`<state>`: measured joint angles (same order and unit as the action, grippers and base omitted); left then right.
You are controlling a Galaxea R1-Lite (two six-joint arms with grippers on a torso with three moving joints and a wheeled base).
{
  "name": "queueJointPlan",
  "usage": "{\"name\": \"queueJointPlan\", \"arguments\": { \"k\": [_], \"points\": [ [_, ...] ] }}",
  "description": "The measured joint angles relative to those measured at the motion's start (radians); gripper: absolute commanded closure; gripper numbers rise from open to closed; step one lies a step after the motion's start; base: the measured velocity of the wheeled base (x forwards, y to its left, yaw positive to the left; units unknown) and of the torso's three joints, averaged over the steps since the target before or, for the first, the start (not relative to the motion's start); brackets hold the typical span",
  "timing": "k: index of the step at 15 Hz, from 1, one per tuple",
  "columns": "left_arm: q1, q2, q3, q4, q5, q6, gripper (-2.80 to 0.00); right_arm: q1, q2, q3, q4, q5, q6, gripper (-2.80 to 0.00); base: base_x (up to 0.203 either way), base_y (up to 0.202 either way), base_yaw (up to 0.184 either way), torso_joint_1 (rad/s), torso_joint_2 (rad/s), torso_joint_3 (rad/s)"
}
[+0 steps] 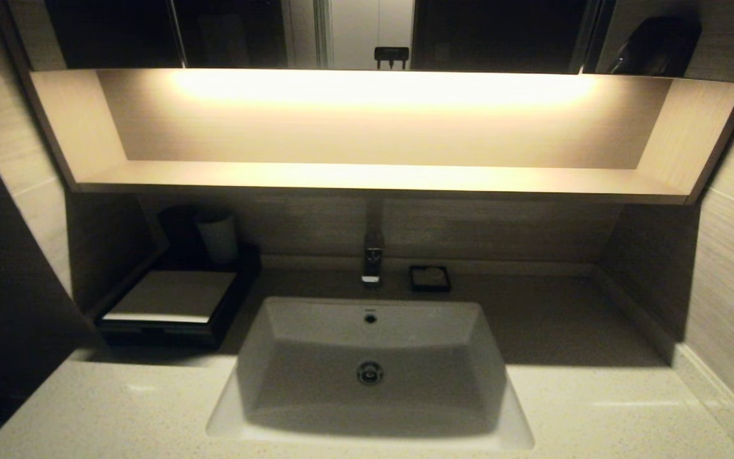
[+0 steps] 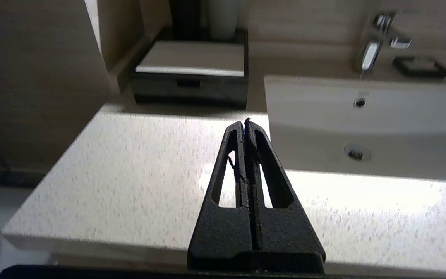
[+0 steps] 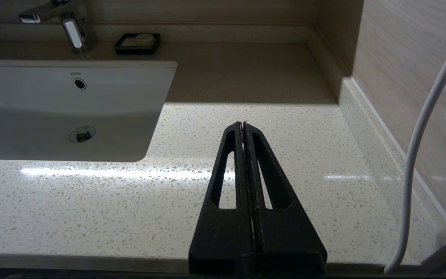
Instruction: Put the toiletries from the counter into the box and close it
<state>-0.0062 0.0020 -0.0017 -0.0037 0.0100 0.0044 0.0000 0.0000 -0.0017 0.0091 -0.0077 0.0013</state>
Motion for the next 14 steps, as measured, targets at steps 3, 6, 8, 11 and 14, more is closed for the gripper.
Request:
{"name": "queueJointPlan", "arguments": {
  "k": [3, 6, 8, 11, 14],
  "points": [
    [0.000, 0.000, 0.000, 0.003, -0.002, 0.003, 0.00, 0.000, 0.000, 0.000, 0.000, 0.000, 0.000, 0.00, 0.000, 0.000, 0.000, 0.000, 0.00, 0.000],
    [0.000, 0.000, 0.000, 0.002, -0.012, 0.021, 0.00, 0.000, 0.000, 0.000, 0.000, 0.000, 0.000, 0.00, 0.000, 0.000, 0.000, 0.000, 0.00, 0.000],
    [0.000, 0.000, 0.000, 0.002, -0.011, 0.017, 0.00, 0.000, 0.000, 0.000, 0.000, 0.000, 0.001, 0.00, 0.000, 0.000, 0.000, 0.000, 0.00, 0.000],
    [0.000, 0.000, 0.000, 0.001, -0.006, 0.002, 0.00, 0.000, 0.000, 0.000, 0.000, 0.000, 0.000, 0.00, 0.000, 0.000, 0.000, 0.000, 0.00, 0.000],
    [0.000, 0.000, 0.000, 0.001, -0.006, 0.001, 0.00, 0.000, 0.000, 0.000, 0.000, 0.000, 0.000, 0.00, 0.000, 0.000, 0.000, 0.000, 0.00, 0.000]
  ]
}}
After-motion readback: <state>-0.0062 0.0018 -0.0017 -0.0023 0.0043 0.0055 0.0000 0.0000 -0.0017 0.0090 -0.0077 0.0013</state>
